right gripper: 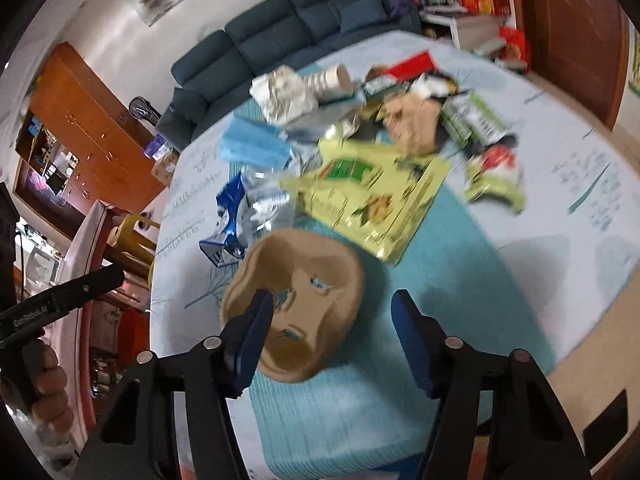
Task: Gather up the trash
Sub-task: 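Grasp the brown pulp cup carrier with the right gripper while the left gripper grasps the blue milk carton, then lift the carrier and carton and carry both toward the black trash bin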
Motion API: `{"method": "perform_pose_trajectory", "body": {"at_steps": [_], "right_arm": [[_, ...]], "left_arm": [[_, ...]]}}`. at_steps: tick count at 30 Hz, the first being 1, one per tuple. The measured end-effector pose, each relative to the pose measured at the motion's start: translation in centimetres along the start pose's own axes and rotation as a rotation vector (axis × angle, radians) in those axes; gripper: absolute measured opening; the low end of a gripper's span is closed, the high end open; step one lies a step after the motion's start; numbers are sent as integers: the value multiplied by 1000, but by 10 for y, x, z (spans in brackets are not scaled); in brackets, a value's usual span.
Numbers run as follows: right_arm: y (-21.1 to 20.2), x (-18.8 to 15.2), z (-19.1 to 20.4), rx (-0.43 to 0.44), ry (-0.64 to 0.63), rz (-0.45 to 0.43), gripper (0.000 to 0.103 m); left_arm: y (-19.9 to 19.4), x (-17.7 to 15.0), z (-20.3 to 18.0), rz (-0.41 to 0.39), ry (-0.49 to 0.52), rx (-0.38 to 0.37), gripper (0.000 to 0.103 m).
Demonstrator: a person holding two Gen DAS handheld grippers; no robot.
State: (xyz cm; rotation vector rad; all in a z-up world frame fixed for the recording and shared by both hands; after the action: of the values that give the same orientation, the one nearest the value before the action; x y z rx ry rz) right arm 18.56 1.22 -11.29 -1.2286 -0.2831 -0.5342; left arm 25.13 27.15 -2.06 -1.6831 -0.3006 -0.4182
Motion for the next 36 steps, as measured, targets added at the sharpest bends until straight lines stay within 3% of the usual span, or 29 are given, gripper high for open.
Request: {"method": "perform_pose_trajectory", "body": {"at_steps": [5, 10, 18, 24, 31, 36], "right_arm": [[26, -3, 7, -38, 24, 60, 41], [41, -7, 2, -23, 83, 100, 18], [40, -11, 1, 9, 78, 90, 17], [33, -9, -14, 7, 133, 62, 16], [22, -6, -23, 8, 175, 32, 15], [18, -8, -24, 13, 186, 25, 14]], "left_arm": [[30, 14, 11, 56, -25, -37, 65], [57, 28, -4, 98, -18, -75, 65], [108, 62, 0, 125, -45, -57, 65], [138, 80, 19, 157, -81, -109, 65], [135, 77, 10, 165, -80, -168, 65], [134, 77, -15, 157, -44, -135, 65]]}}
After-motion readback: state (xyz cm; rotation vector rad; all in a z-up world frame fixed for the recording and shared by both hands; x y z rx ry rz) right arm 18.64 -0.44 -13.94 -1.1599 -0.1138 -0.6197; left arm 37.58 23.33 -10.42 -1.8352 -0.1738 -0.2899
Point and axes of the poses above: each gripper's, at about its wrist camera, not at the fingertips, and y roughly the way its jaws point, z to its left, x to its top, the point moved 1 cm from there along y, roughly the way its jaws point, and after that the axes turned 4 degrees about -y, right-handed, at the moved point
